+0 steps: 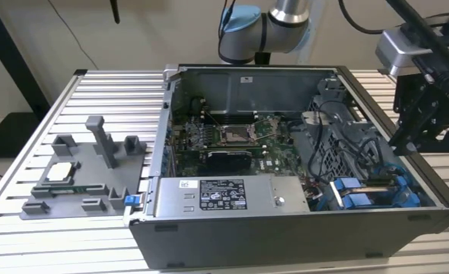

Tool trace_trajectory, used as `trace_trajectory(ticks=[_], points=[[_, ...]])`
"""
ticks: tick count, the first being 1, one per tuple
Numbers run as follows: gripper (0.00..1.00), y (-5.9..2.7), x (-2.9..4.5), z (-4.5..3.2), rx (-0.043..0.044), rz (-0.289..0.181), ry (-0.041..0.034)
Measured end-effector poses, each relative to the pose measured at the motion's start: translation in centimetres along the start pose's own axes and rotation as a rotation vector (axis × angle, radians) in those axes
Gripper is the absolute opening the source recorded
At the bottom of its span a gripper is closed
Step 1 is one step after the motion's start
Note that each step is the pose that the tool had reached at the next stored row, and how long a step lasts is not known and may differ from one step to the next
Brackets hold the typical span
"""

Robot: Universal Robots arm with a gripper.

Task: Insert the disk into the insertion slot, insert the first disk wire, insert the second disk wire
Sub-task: 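Insert the second disk wire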

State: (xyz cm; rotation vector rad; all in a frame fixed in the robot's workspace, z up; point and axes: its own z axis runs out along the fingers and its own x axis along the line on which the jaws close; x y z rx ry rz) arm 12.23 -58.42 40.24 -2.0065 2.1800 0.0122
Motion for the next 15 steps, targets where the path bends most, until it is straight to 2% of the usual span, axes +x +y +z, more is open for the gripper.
trace_trajectory(ticks=[6,15], points=[[1.00,-0.14,-0.16,-1.18,0.0000,0.000,-0.0001],[1.00,-0.15,-0.17,-1.26,0.0000,0.000,-0.0001]])
